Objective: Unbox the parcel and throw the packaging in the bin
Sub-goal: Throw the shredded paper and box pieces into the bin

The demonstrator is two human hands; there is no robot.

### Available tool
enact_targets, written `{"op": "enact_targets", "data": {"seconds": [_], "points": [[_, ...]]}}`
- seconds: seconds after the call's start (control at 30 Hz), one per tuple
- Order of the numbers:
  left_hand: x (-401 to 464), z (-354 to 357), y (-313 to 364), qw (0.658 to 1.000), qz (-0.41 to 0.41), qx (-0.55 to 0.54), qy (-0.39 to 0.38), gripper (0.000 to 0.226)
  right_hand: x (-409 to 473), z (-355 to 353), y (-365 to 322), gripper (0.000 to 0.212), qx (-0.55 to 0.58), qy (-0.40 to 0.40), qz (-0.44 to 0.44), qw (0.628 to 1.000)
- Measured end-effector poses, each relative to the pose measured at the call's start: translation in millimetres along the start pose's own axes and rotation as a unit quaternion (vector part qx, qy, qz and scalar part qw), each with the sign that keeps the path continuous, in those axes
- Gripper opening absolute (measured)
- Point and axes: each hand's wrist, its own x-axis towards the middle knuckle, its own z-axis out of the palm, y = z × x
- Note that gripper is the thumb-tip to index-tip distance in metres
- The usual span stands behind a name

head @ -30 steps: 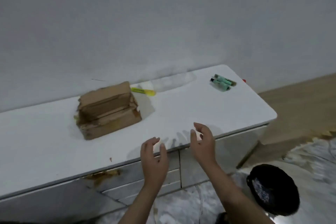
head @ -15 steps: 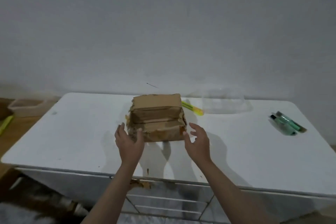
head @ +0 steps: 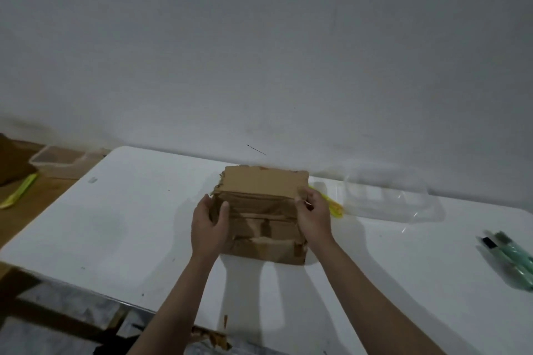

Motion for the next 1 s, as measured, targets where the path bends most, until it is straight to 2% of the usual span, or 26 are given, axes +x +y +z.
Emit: {"op": "enact_targets", "data": {"seconds": [0.1,0.2,0.23,0.3,0.37,0.5,0.57,0.63,0.73,0.87,1.0], "points": [[0,2,0,1.000,0.008,-0.022,0.007,0.049,-2,7,-2,0.044,0.068,0.032,-0.011,0.997],[1,1,4,0.997,-0.039,-0.069,0.005,0.053,-5,9,1,0.045,0.143,0.066,-0.006,0.988],[3,2,2,0.994,-0.054,-0.090,0.002,0.055,-6,9,1,0.044,0.162,0.068,0.006,0.984],[8,0,0,0.987,-0.077,-0.143,0.001,0.065,-10,7,-4,0.057,0.186,0.056,0.025,0.981],[13,-4,-1,0.983,-0.081,-0.167,0.001,0.066,-14,5,-9,0.062,0.164,0.037,0.024,0.985],[9,-12,2,0.977,-0.052,-0.204,-0.029,0.040,-16,-6,-4,0.033,0.137,-0.028,0.016,0.990],[10,-18,-2,0.971,-0.054,-0.229,-0.046,0.032,-17,-15,2,0.029,0.093,-0.076,0.018,0.993],[13,-20,-10,0.974,-0.055,-0.211,-0.066,0.028,-19,-22,7,0.035,0.031,-0.121,0.022,0.992],[10,-20,-27,0.986,-0.012,-0.132,-0.102,0.036,-31,-23,11,0.056,0.001,-0.156,0.042,0.987],[5,-19,-39,0.988,0.068,-0.063,-0.122,0.043,-41,-13,16,0.078,-0.051,-0.135,0.025,0.989],[4,-21,-40,0.986,0.099,-0.035,-0.126,0.044,-46,-5,11,0.078,-0.029,-0.103,0.032,0.994]]}}
